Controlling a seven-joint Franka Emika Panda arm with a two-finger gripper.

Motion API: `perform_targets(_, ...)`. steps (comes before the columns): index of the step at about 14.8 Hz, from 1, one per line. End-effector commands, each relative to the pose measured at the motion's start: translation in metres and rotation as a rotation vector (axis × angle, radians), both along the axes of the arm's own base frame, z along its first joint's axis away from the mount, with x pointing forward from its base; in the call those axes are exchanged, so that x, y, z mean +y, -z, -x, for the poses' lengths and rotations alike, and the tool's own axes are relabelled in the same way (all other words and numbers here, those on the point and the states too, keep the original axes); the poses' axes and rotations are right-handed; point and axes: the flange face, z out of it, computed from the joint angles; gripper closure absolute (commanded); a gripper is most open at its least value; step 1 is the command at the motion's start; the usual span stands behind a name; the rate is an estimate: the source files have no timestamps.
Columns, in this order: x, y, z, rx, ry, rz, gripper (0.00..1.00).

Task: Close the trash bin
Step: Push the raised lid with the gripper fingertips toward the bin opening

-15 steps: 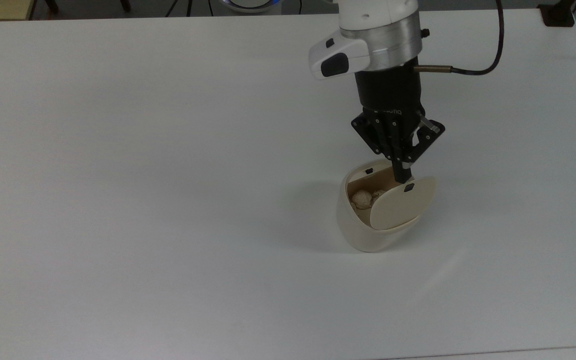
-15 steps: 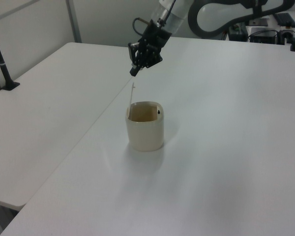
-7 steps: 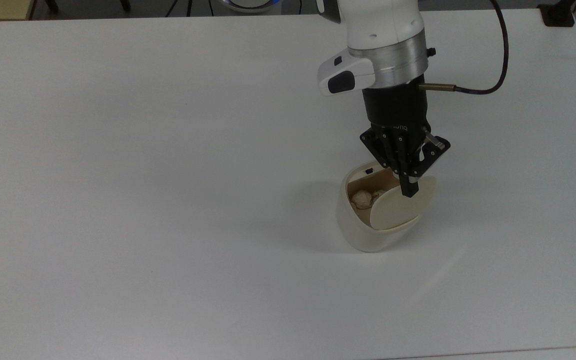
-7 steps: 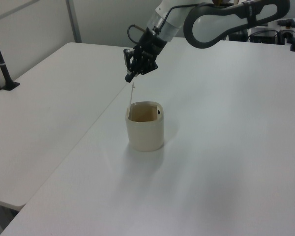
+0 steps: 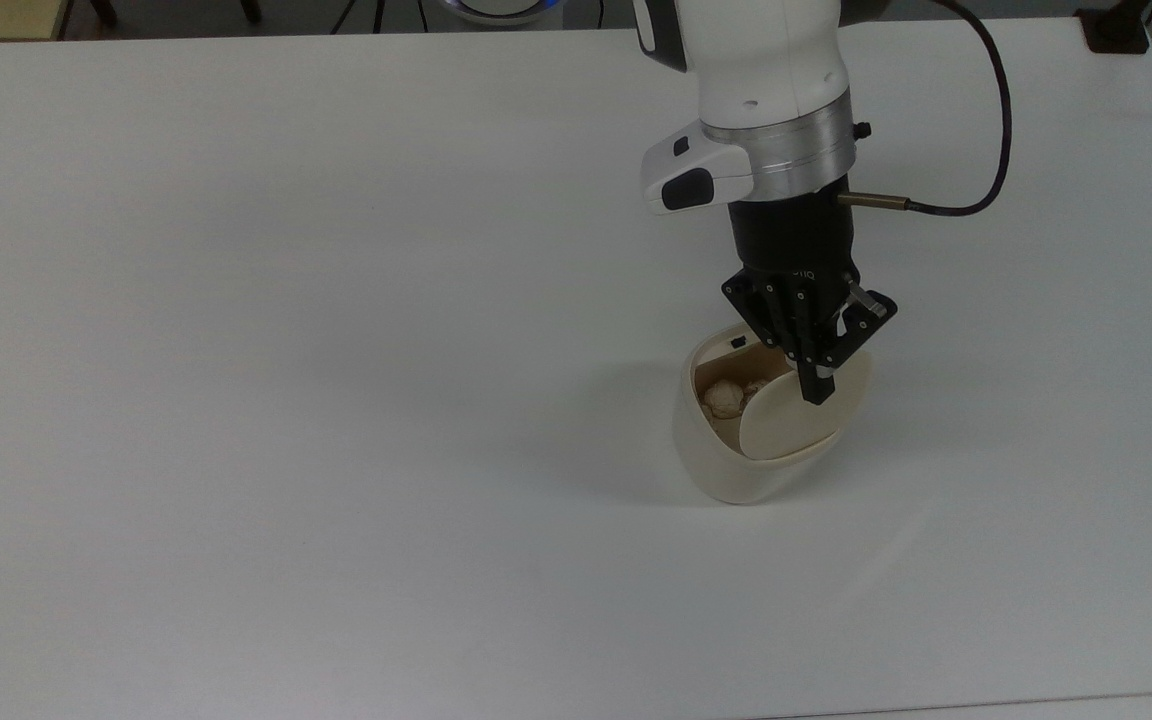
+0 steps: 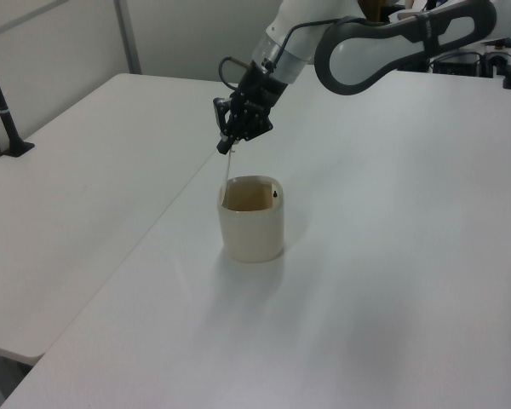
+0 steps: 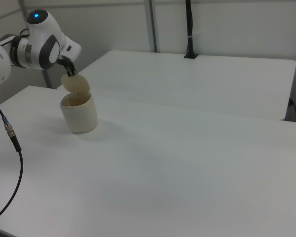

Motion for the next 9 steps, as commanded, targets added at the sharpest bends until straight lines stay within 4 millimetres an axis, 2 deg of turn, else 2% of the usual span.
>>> perform_targets(1,-0.004,0.003,0.015,0.02,0.007,0.001,1.0)
perform_targets(6,-0.003,0.001,0.026,0.028,-0.03,0.027,1.0)
perform_targets(9,-0.008,0.008,0.031,0.067,-0.048,0.051,1.0)
